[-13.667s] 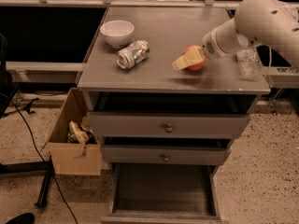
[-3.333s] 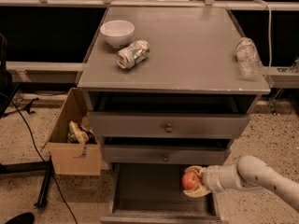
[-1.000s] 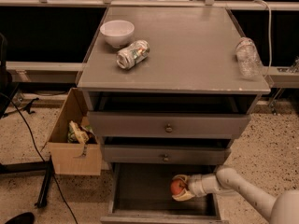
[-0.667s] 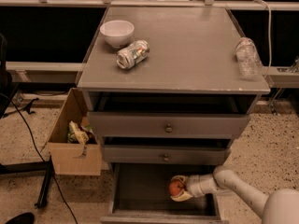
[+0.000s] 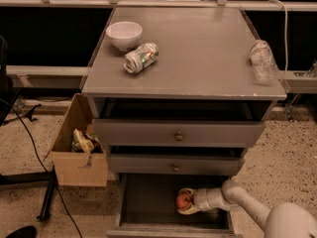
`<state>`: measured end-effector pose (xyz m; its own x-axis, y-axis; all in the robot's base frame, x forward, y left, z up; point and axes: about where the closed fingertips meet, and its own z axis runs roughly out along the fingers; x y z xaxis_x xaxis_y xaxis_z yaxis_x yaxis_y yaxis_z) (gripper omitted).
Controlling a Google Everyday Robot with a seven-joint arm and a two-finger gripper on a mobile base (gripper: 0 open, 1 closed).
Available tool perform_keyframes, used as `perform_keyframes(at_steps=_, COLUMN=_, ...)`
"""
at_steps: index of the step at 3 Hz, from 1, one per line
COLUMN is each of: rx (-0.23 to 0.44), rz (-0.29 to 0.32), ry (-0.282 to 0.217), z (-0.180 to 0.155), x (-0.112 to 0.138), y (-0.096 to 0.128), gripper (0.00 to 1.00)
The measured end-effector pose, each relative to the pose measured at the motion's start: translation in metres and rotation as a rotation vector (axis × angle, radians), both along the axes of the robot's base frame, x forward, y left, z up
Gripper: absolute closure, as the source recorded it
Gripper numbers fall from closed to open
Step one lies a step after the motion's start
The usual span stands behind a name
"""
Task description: Place apple into top drawer
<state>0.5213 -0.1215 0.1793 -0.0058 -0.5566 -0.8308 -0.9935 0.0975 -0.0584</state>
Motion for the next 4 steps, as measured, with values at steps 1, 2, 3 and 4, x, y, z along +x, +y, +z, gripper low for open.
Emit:
perform_keyframes(at_steps=1, rx=0.009, rz=-0.001, ry=-0.048, z=-0.01, x=0.004, y=0.003, gripper=1.0)
perform_keyframes(at_steps=2, rx=0.01, rz=0.004, ry=-0.063, z=-0.018, x=0.006, y=0.007, gripper=1.0)
perform_keyframes(at_steps=3, rx=-0.005, rz=0.009, ry=-0.071, z=-0.027, x=0.008, y=0.009, gripper=1.0)
perform_keyframes(at_steps=4, rx=-0.03, rz=0.011, ry=-0.068, z=-0.038, x=0.008, y=0.007, gripper=1.0)
